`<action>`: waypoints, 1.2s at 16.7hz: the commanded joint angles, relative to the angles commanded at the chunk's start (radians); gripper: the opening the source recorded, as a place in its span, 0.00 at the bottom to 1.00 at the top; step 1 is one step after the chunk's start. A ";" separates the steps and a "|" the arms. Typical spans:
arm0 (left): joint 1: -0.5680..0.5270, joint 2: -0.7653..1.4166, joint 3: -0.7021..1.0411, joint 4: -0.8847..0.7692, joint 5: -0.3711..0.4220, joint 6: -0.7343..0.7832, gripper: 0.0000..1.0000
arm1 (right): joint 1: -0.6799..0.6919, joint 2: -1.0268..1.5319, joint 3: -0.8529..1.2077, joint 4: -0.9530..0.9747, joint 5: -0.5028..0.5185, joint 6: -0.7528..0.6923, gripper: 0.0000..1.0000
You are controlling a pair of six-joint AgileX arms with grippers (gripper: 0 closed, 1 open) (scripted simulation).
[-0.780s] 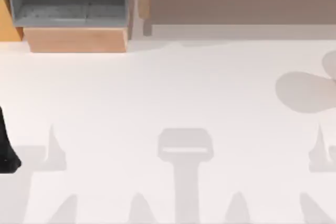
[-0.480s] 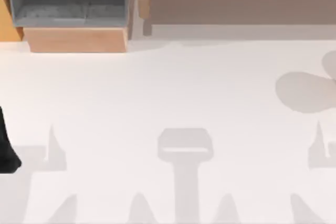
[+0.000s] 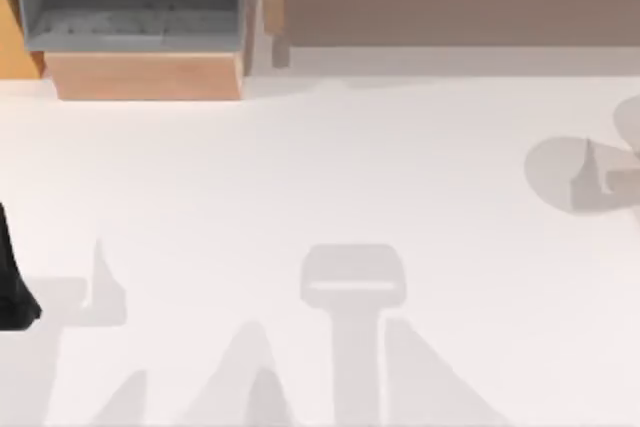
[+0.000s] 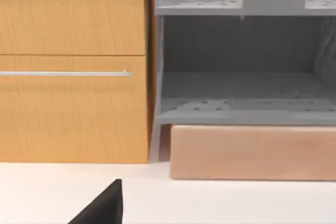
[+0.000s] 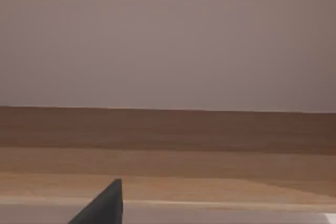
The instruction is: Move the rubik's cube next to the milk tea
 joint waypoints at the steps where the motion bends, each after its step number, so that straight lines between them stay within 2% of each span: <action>1: 0.000 0.000 0.000 0.000 0.000 0.000 1.00 | -0.019 0.101 0.088 0.010 -0.019 0.001 1.00; 7: 0.000 0.000 0.000 0.000 0.000 0.000 1.00 | -0.130 0.670 0.580 0.066 -0.115 0.006 1.00; 11: 0.000 0.000 0.000 0.000 0.000 0.000 1.00 | -0.190 0.924 0.808 0.094 -0.154 0.010 1.00; 14: 0.000 0.000 0.000 0.000 0.000 0.000 1.00 | -0.213 1.011 0.888 0.104 -0.167 0.012 1.00; 20: 0.000 0.000 0.000 0.000 0.000 0.000 1.00 | -0.211 1.016 0.891 0.104 -0.166 0.012 1.00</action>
